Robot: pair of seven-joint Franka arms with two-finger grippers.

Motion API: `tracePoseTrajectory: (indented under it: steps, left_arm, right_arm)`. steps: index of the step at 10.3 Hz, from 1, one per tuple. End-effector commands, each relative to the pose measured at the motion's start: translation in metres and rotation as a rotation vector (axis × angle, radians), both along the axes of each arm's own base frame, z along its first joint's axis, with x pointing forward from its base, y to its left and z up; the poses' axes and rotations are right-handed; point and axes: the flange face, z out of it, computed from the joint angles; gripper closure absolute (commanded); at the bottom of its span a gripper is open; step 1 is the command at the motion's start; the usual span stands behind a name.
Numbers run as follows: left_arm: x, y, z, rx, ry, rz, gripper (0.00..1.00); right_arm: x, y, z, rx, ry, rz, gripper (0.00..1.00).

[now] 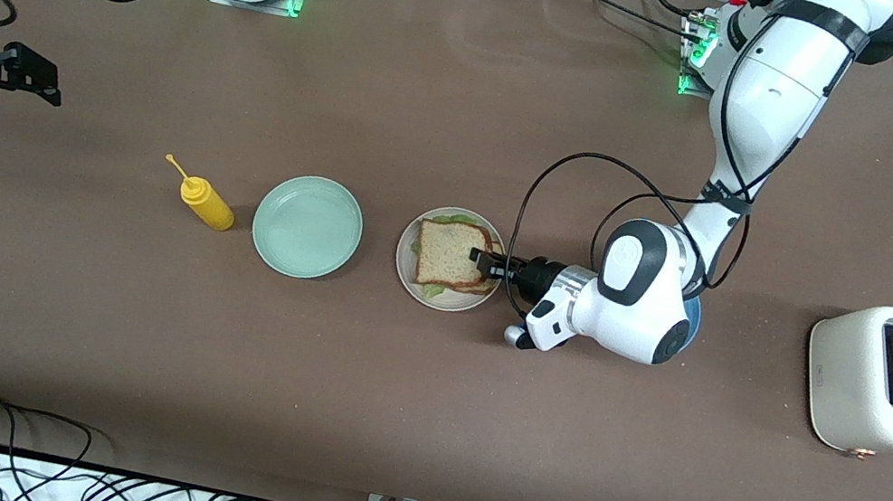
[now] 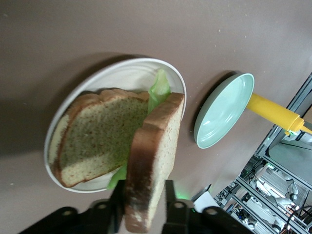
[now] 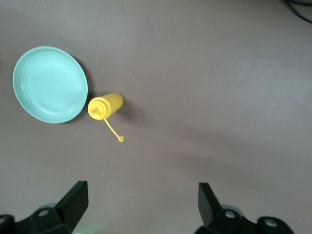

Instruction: Make sandwich on beige plate with both arms

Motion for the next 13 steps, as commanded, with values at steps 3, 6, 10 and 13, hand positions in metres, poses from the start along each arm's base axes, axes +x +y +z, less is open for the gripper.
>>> tracePoseTrajectory:
  steps: [3, 6, 10, 13]
  left_arm:
    - [0.005, 0.019, -0.005, 0.062, -0.028, -0.028, 0.0]
    - [0.01, 0.032, -0.002, 0.087, -0.041, -0.03, 0.0]
    - [0.023, 0.062, 0.018, 0.241, -0.136, -0.121, 0.0]
    - [0.029, 0.082, 0.027, 0.373, -0.184, -0.168, 0.0]
  right_arm:
    - [-0.02, -0.028, 0.015, -0.009, -0.108, -0.076, 0.0]
    - [-0.03, -0.043, 0.014, 0.063, -0.028, -0.276, 0.0]
    - [-0.029, -0.036, 0.018, 0.064, -0.033, -0.334, 0.0]
    - [-0.026, -0.036, 0.019, 0.065, -0.036, -0.334, 0.0]
